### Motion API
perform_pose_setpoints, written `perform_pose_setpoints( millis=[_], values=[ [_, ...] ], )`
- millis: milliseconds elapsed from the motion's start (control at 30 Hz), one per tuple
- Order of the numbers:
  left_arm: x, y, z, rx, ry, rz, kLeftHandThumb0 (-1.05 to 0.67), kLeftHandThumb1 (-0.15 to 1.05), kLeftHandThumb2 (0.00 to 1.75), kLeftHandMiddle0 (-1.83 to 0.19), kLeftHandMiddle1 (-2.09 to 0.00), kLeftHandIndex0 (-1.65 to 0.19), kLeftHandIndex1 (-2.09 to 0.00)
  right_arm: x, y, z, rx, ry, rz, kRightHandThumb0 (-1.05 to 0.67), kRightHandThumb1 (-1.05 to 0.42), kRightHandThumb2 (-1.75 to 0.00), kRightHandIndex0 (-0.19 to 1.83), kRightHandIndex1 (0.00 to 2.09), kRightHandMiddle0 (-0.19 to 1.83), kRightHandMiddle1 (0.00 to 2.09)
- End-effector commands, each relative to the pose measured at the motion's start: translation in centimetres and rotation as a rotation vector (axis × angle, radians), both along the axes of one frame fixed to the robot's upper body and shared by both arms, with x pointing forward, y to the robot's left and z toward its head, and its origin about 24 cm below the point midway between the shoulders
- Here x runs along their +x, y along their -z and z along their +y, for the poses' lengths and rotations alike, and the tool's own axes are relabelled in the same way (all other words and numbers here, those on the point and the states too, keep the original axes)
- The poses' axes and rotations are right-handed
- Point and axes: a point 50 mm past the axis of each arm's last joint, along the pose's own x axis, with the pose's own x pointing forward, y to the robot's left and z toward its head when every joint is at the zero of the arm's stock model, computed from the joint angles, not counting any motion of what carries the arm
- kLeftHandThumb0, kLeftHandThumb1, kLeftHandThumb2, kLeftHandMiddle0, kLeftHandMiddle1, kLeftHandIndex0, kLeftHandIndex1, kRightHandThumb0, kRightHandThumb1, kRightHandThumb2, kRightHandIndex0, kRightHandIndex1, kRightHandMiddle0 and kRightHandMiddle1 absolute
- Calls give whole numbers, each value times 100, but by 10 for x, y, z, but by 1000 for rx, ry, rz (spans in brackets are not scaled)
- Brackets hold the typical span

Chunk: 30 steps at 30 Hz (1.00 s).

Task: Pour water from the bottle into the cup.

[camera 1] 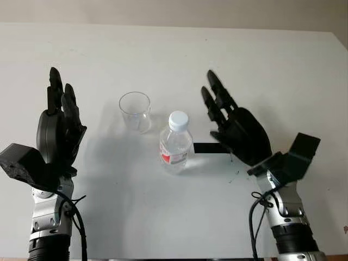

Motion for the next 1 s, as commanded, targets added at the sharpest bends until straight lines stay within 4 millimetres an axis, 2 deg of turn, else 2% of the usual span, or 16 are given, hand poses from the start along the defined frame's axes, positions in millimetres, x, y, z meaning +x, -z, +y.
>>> perform_pose_setpoints(
  millis=[0, 300, 567, 700, 967],
  values=[
    [-3, 2, 2, 9, -10, 4, -82, 105, 72, 18, -6, 19, 0, -5, 1, -2, -18, -32, 0, -96, -92, -5, -19, 0, -19, 0],
    [-4, 2, 3, 2, -16, 3, -82, 105, 70, 16, -6, 18, -2, -9, 17, 13, -84, -155, 96, -95, -90, -5, -19, 0, -19, 0],
    [-2, 3, 2, 7, -17, 9, -81, 105, 73, 16, -5, 19, -2, -2, 26, 26, -140, -231, 142, -98, -89, -5, -19, 0, -19, 0],
    [-2, 2, 2, 3, -18, 10, -82, 105, 72, 16, -5, 19, -2, 3, 27, 31, -142, -263, 168, -95, -86, -4, -12, 4, -19, 0],
    [-1, 1, 1, 2, -25, 8, -82, 105, 71, 16, -6, 19, -3, 11, 25, 33, -118, -299, 225, -87, -80, -4, 9, 18, 4, 13]
  ],
)
